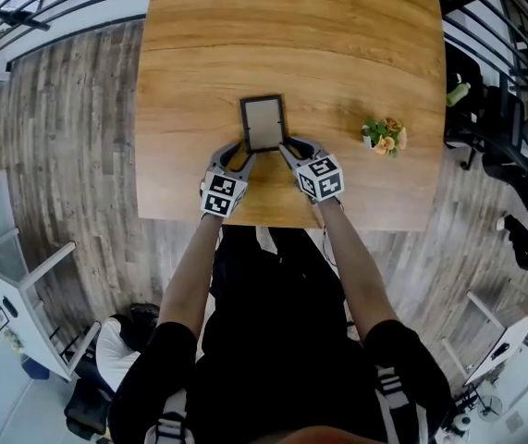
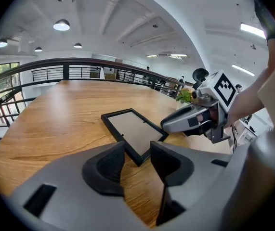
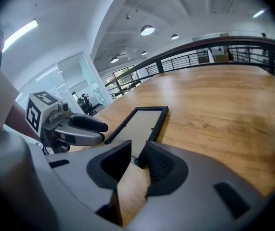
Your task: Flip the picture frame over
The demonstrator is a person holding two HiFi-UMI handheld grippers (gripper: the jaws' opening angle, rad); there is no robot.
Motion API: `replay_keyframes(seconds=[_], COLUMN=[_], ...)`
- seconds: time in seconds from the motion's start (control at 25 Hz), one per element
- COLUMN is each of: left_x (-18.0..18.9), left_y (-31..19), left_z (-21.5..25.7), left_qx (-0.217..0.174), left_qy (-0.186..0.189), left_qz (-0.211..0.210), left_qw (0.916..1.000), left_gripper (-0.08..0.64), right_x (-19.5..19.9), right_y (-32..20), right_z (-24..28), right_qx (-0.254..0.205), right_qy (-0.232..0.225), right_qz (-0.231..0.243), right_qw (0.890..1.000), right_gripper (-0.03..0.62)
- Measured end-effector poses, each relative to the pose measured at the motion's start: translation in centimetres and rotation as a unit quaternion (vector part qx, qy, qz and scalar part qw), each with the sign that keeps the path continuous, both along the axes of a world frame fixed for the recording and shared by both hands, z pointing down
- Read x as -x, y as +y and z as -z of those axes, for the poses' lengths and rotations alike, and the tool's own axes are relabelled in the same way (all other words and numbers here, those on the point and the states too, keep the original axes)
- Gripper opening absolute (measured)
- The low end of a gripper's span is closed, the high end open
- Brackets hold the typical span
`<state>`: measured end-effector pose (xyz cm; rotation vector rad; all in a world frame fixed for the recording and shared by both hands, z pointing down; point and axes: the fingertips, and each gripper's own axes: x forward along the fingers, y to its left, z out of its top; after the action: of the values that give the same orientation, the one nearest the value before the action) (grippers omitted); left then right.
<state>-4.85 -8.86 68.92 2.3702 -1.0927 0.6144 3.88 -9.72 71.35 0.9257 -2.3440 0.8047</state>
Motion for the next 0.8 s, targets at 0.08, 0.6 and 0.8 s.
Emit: replay_keyframes(seconds=[0.08,0.6,0.8], left_x=[-0.2,-2.5,-2.5], left_y=[-0.2,0.0,0.0], left_z=[-0.3,-1.5,-1.7], left_qx=[-0.008,-0.066,-0.064], left_qy=[-0.018,-0.12,-0.122], left_qz=[-0.008,-0.079,-0.078], left_qw=[0.9998,0.9873,0.9873], left_gripper=[0.168,0.181,0.186], right_x=[0.0,0.0,0.2], right_y=[-0.1,-0.8,-0.8], right_z=[-0.3,-1.0,-1.7], right_qx=[0.007,0.025,0.048], right_qy=[-0.002,0.005,0.022], right_qz=[-0.008,-0.03,-0.029], right_qw=[1.0,0.999,0.998], right_gripper=[0.107,0.118,0.115])
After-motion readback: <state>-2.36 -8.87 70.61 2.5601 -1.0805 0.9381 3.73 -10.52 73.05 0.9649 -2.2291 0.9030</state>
